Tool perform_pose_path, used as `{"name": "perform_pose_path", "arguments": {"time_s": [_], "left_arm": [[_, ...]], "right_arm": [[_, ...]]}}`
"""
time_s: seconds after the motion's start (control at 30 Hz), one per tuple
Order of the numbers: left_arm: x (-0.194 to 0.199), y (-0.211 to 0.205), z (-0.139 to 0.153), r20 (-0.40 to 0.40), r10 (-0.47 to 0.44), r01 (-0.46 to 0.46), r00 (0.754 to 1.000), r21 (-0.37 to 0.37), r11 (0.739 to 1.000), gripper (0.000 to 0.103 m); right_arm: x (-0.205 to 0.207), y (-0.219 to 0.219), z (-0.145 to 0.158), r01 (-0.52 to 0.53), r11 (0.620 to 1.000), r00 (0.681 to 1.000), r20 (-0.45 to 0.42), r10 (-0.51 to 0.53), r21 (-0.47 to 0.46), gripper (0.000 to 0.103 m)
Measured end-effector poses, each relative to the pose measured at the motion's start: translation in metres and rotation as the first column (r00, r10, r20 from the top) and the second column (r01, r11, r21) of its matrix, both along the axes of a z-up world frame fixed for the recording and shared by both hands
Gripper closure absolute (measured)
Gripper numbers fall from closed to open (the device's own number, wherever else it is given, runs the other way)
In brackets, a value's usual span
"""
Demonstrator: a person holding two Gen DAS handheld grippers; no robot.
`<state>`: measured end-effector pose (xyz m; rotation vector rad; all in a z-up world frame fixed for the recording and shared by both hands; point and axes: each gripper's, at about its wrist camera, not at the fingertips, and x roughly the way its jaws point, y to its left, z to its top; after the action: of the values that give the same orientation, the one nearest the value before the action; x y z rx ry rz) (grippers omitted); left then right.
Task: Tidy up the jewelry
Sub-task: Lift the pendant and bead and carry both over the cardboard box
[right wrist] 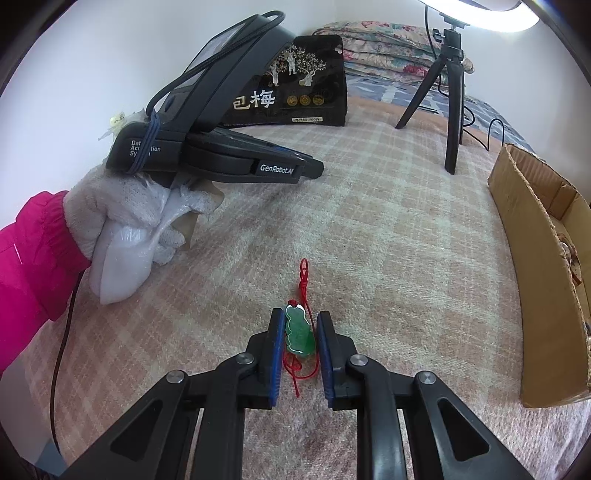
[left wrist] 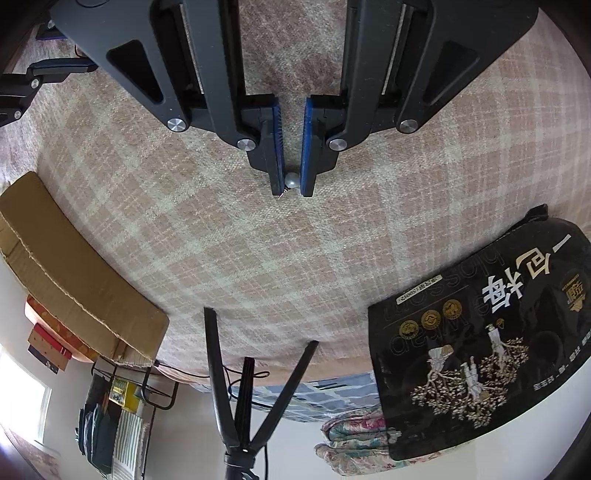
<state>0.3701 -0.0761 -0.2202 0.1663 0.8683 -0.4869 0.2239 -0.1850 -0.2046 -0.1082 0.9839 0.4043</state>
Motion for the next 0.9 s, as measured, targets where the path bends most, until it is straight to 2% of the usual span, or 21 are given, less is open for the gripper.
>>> {"name": "perform_pose_path", "arguments": {"time_s": [0.53, 0.9], "left_arm": [[-0.029, 0.015, 0.044, 0.056, 0.039, -0.036, 0.998, -0.049, 0.998, 0.097], [-0.065, -0.001, 0.086, 0.107, 0.015, -0.006, 0.994, -0.085, 0.996, 0.097]], "right_arm": [[-0.015, -0.023, 0.033, 0.043, 0.998, 0.997, 0.061, -0.045, 0.036, 0.087], [-0.031, -0.054, 0.066, 0.095, 0.994, 0.988, 0.116, -0.1, 0.044, 0.087]]}}
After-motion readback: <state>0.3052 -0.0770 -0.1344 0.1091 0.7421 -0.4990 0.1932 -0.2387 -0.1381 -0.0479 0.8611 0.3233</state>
